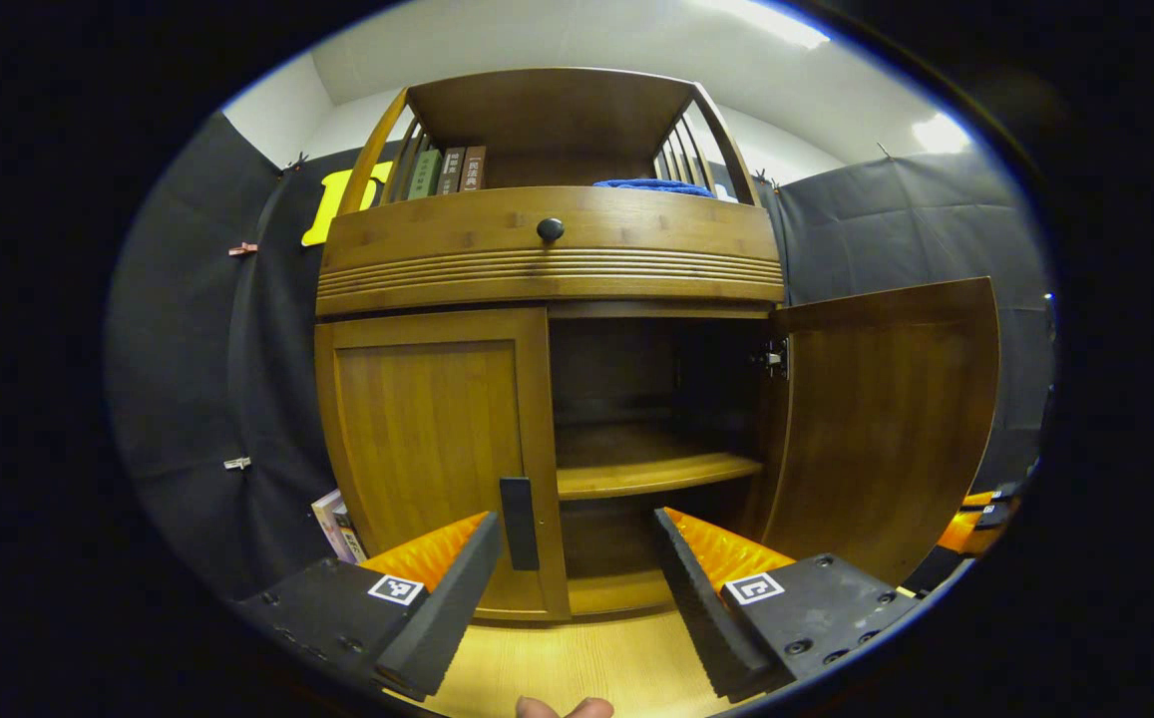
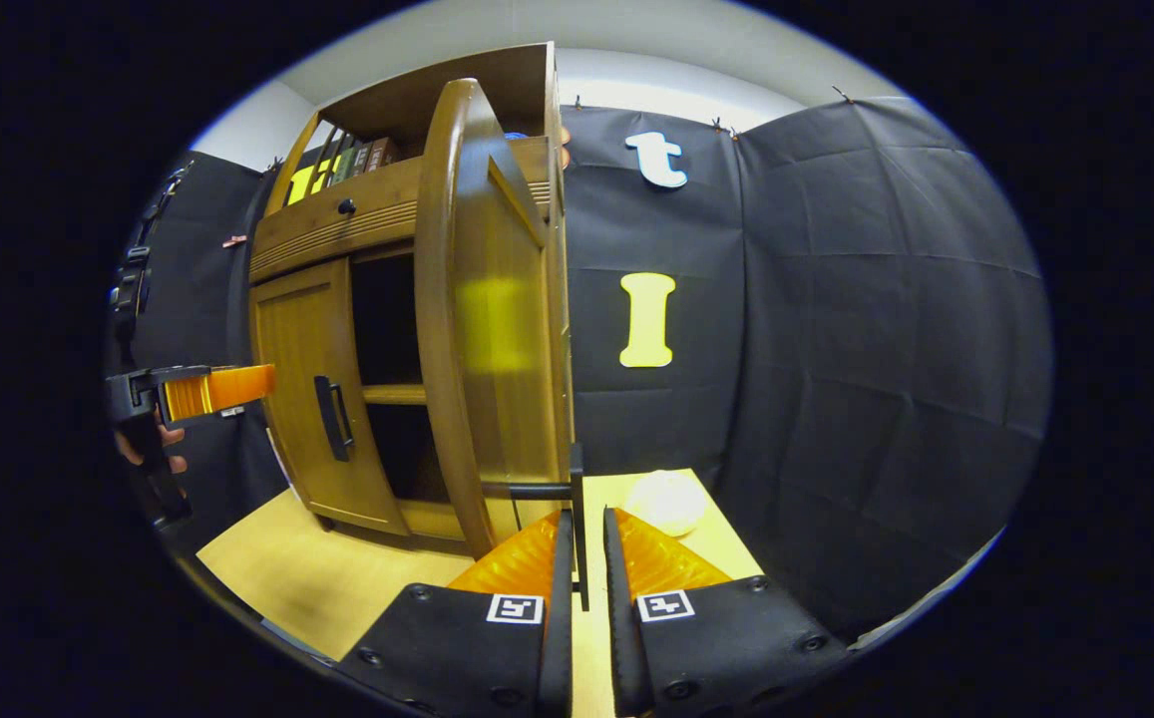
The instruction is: Open the right door of the double-door shoe cabinet with the right hand, and open the left door with the left hand.
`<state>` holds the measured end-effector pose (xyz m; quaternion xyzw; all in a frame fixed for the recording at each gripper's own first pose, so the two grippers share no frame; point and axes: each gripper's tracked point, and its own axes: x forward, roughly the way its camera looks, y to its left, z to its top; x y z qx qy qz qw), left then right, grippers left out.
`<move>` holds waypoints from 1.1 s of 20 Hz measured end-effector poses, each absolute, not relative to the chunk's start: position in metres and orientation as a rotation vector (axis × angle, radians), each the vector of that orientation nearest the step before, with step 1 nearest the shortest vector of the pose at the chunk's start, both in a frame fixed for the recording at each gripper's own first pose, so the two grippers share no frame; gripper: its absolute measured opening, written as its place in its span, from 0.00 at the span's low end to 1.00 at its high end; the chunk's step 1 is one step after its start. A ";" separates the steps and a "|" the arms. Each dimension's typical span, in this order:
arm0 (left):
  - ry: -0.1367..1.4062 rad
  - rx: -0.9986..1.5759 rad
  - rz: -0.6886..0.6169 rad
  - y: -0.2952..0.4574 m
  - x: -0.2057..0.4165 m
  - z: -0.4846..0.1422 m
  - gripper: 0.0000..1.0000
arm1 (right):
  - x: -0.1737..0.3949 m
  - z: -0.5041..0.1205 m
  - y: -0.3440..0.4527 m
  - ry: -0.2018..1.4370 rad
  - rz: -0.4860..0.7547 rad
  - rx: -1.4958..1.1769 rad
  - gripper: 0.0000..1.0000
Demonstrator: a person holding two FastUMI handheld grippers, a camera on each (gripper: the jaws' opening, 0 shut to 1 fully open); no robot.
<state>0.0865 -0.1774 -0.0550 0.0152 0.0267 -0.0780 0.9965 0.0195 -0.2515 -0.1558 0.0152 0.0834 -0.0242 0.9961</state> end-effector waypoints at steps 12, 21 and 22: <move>0.066 0.053 -0.137 -0.168 0.120 -0.071 0.92 | -0.011 -0.124 -0.284 0.098 -0.173 -0.002 0.42; 0.119 0.040 -0.080 -0.133 0.173 -0.109 0.94 | -0.042 -0.095 -0.305 0.054 -0.264 0.003 1.00; 0.124 0.044 -0.078 -0.131 0.181 -0.114 0.93 | -0.045 -0.094 -0.310 0.055 -0.275 0.003 0.99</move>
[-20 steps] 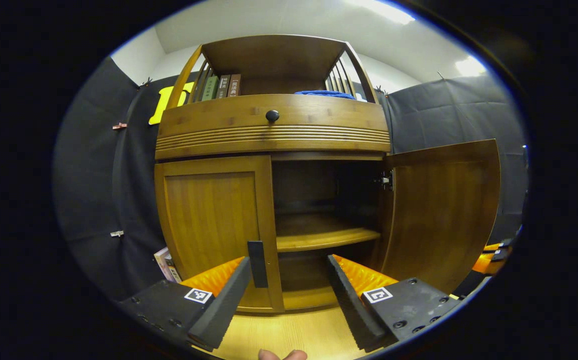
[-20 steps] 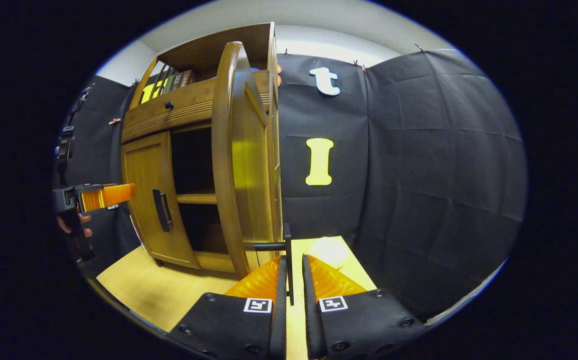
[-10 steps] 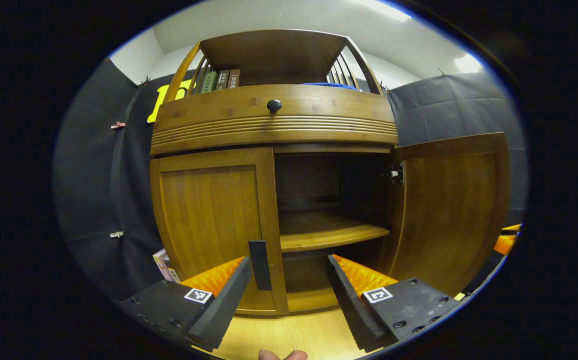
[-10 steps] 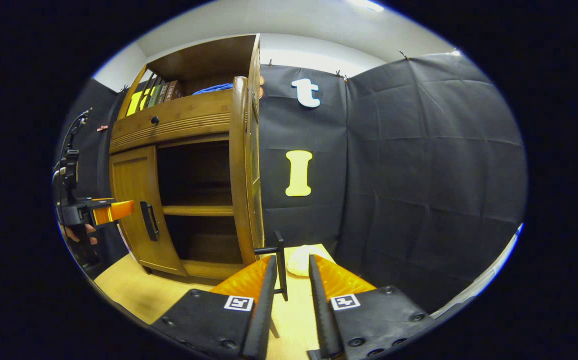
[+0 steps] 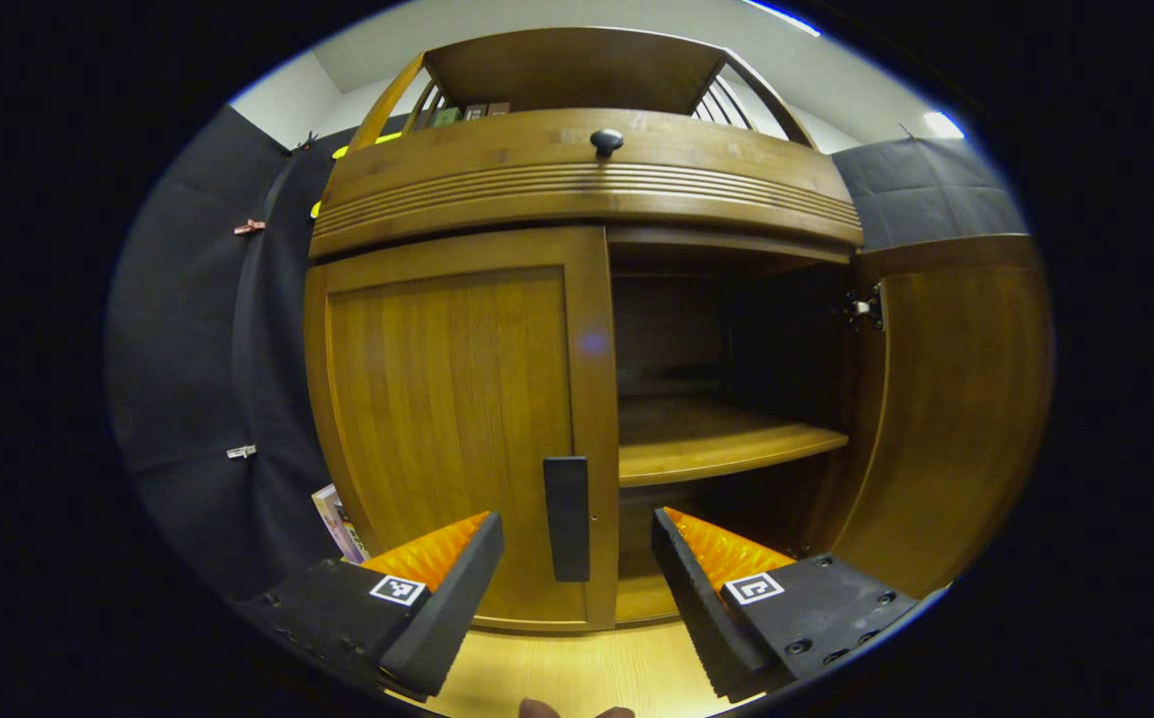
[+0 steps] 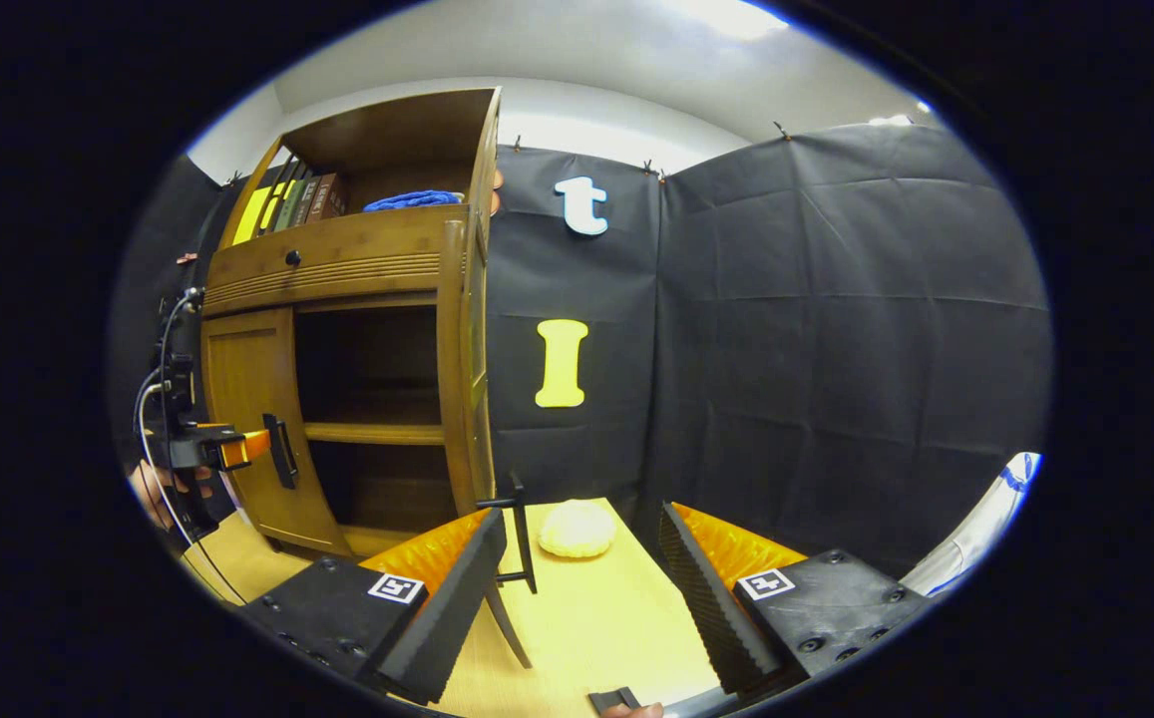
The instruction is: Open the right door of the double-door shoe cabinet with the right hand, and open the left door with the left hand.
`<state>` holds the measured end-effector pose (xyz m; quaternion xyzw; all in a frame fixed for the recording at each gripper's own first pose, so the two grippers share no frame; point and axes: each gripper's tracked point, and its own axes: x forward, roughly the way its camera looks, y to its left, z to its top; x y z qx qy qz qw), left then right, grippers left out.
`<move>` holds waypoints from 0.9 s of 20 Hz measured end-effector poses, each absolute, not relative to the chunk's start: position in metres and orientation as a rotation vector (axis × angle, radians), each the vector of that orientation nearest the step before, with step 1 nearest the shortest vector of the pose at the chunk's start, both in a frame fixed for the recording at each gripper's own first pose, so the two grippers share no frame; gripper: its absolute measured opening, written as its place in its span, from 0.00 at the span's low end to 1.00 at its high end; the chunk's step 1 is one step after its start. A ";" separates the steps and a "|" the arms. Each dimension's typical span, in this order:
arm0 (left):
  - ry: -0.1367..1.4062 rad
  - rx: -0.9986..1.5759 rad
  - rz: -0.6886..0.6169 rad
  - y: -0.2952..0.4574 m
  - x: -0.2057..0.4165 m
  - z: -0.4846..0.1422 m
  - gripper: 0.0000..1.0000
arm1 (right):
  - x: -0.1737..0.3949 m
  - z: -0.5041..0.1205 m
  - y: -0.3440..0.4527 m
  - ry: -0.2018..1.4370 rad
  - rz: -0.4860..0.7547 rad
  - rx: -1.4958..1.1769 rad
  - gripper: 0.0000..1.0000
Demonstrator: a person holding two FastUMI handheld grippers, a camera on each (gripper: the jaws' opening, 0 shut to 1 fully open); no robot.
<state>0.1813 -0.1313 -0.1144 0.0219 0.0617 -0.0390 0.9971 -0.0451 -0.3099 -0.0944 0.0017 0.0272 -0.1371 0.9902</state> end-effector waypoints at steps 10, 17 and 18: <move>0.153 0.045 -0.094 -0.125 0.237 -0.147 0.66 | -0.060 -0.088 -0.329 0.051 -0.362 -0.003 0.98; 0.151 0.055 -0.112 -0.129 0.249 -0.150 0.38 | -0.063 -0.086 -0.322 0.058 -0.369 -0.030 0.99; 0.164 0.052 -0.114 -0.128 0.248 -0.153 0.36 | -0.064 -0.084 -0.319 0.055 -0.366 -0.034 0.98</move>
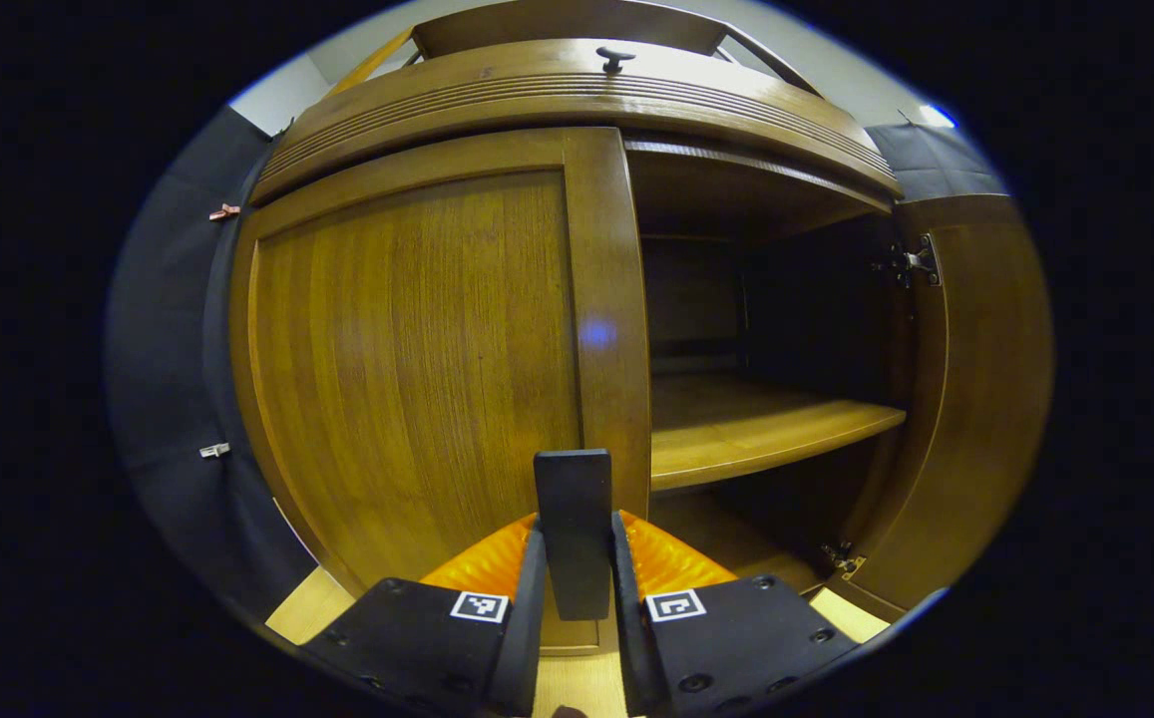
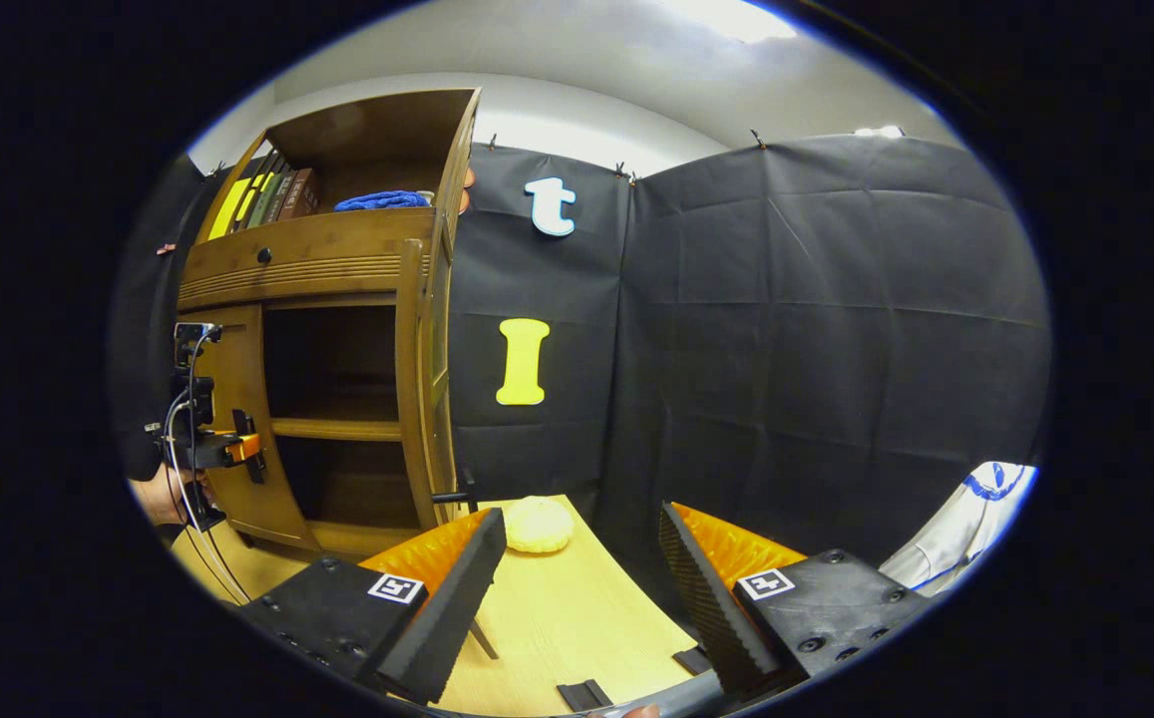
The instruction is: Open the right door of the double-door shoe cabinet with the right hand, and open the left door with the left hand.
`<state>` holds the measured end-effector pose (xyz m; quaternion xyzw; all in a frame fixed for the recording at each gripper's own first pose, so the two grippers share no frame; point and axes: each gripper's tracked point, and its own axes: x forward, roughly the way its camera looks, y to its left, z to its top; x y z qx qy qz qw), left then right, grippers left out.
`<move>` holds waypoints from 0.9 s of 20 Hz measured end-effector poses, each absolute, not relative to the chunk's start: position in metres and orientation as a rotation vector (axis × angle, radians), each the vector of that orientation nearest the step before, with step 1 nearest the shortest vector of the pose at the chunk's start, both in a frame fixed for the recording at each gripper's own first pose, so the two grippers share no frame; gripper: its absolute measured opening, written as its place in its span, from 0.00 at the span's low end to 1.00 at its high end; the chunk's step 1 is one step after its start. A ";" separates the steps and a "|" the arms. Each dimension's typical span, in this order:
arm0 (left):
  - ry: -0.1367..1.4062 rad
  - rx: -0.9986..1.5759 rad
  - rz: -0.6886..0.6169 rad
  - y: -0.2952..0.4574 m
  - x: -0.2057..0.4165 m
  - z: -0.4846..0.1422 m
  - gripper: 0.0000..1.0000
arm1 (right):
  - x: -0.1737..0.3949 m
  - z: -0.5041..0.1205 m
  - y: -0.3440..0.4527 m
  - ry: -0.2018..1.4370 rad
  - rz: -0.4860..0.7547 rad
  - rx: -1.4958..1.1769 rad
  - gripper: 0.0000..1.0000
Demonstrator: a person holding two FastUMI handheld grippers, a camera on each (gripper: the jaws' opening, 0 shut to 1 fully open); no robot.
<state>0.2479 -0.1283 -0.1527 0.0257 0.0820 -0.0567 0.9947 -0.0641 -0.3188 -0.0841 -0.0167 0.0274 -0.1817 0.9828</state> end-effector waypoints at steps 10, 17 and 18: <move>0.181 0.028 -0.132 -0.113 0.196 -0.153 0.33 | -0.067 -0.084 -0.289 0.053 -0.327 -0.043 0.98; 0.190 0.017 -0.162 -0.086 0.142 -0.153 0.31 | -0.056 -0.088 -0.252 0.065 -0.260 -0.036 0.98; 0.190 0.012 -0.159 -0.082 0.136 -0.153 0.31 | -0.054 -0.089 -0.245 0.065 -0.245 -0.032 0.98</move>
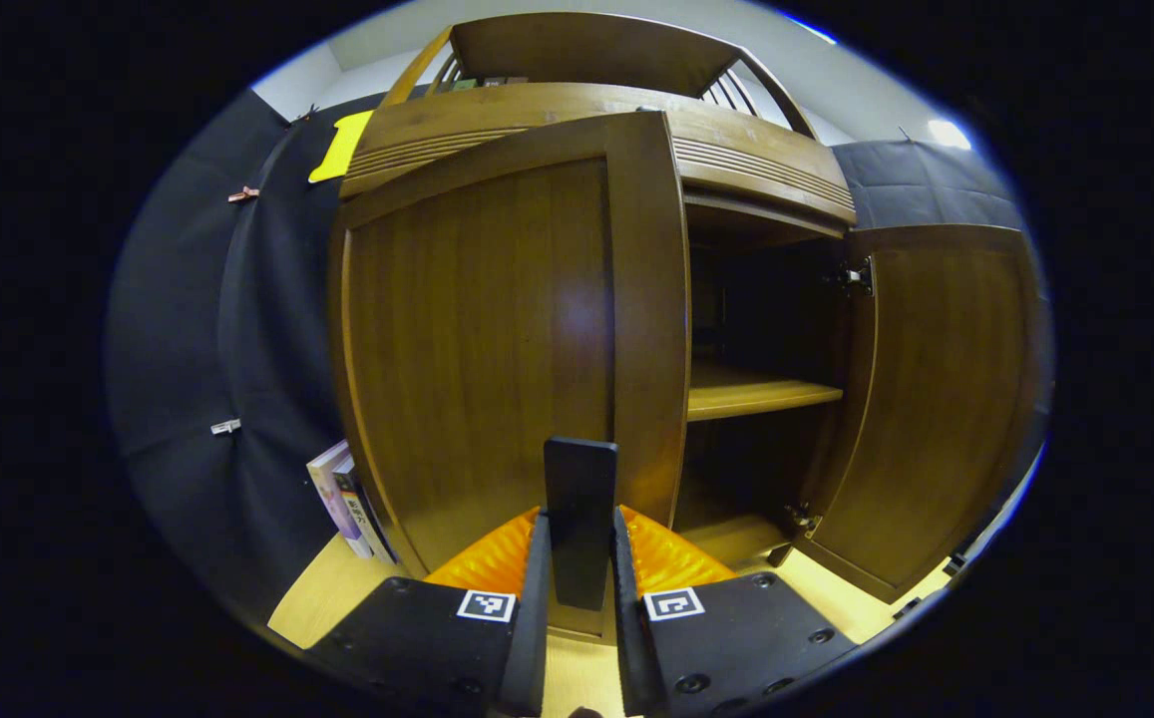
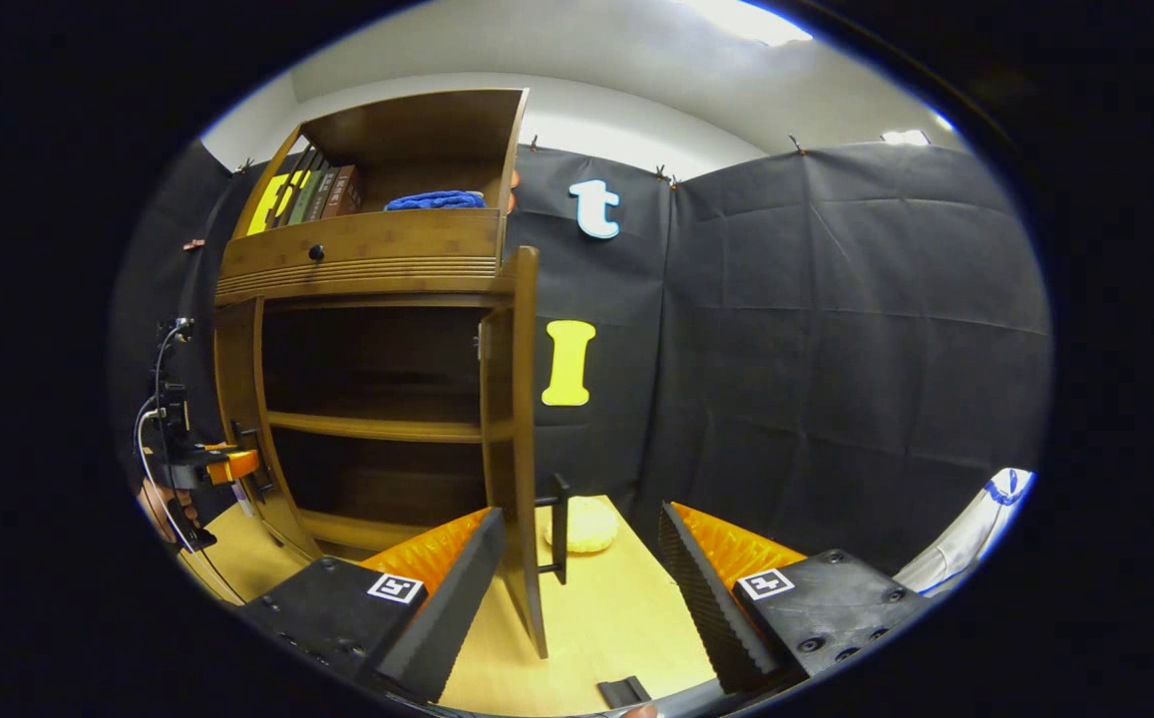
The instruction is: Open the right door of the double-door shoe cabinet with the right hand, and open the left door with the left hand.
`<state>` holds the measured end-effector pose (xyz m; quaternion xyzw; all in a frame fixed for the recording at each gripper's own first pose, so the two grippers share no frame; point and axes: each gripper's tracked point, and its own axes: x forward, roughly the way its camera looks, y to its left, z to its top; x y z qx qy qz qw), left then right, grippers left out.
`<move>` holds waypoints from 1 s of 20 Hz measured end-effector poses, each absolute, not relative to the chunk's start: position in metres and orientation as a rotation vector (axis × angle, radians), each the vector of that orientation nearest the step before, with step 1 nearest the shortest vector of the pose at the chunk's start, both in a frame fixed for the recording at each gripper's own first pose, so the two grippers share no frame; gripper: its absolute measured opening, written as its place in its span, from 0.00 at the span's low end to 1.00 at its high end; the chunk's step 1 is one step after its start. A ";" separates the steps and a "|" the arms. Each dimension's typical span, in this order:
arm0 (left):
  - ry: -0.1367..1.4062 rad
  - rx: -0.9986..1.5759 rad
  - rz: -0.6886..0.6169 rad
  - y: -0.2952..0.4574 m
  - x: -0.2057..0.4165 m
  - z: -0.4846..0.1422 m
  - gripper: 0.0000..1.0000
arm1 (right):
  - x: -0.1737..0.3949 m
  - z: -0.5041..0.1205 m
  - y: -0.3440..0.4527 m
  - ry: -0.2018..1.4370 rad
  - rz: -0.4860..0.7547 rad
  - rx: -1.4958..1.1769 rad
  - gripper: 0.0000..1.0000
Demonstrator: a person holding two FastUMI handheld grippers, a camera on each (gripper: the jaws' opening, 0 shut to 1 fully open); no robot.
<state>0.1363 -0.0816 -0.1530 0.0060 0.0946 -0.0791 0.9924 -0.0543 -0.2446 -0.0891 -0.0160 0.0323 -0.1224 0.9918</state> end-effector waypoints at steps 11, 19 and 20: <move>0.189 -0.032 -0.113 -0.022 0.074 -0.152 0.27 | -0.033 -0.093 -0.169 0.060 -0.119 -0.019 0.98; 0.166 -0.036 -0.079 0.028 0.046 -0.153 0.17 | -0.026 -0.097 -0.124 0.051 -0.060 -0.023 0.98; 0.165 -0.034 -0.075 0.034 0.045 -0.154 0.16 | -0.026 -0.098 -0.119 0.051 -0.055 -0.020 0.98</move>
